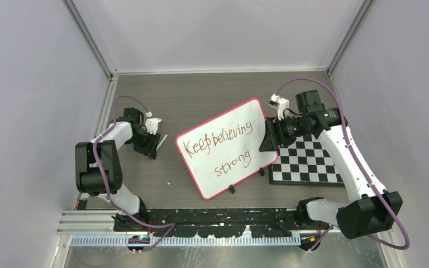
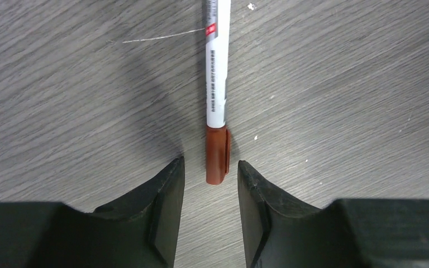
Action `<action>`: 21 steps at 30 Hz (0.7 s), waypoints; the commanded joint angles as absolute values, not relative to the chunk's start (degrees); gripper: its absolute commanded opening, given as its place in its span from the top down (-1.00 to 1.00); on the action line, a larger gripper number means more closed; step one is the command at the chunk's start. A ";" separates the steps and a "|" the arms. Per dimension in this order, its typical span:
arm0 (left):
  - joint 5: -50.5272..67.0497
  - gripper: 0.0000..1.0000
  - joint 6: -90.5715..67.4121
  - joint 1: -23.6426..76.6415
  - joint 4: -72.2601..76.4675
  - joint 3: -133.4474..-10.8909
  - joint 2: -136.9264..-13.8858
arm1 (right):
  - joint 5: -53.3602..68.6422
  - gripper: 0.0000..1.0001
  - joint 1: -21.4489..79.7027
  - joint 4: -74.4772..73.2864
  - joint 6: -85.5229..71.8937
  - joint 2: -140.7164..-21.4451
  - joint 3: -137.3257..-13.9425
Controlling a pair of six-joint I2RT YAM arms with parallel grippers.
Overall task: Write a sentence on the whiteboard
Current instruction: Place the whiteboard marker at the center of the board.
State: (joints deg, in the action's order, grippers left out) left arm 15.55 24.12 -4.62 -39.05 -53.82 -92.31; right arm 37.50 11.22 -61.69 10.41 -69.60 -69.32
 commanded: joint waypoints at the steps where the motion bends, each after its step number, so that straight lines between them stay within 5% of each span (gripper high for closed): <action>1: 16.12 0.16 24.16 -4.42 -40.08 -55.33 -91.35 | 37.39 -0.48 11.21 -61.94 10.68 -67.50 -72.05; 8: 19.74 -0.11 22.88 -4.23 -47.48 -60.62 -85.73 | 37.74 -0.48 11.24 -62.05 10.01 -67.48 -74.45; 14: 25.56 -0.95 20.16 -4.31 -58.42 -74.44 -83.47 | 33.05 -0.53 10.80 -60.17 7.24 -68.07 -79.75; 21: 34.97 -0.99 15.96 -10.02 -66.42 -94.18 -85.00 | 33.61 -0.63 2.12 -58.67 7.00 -71.40 -85.87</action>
State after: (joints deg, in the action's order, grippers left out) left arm 27.92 19.46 -6.37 -59.86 -86.13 -85.93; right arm 33.56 7.22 -61.08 7.73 -69.52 -81.82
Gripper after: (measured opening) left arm 0.995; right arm 0.793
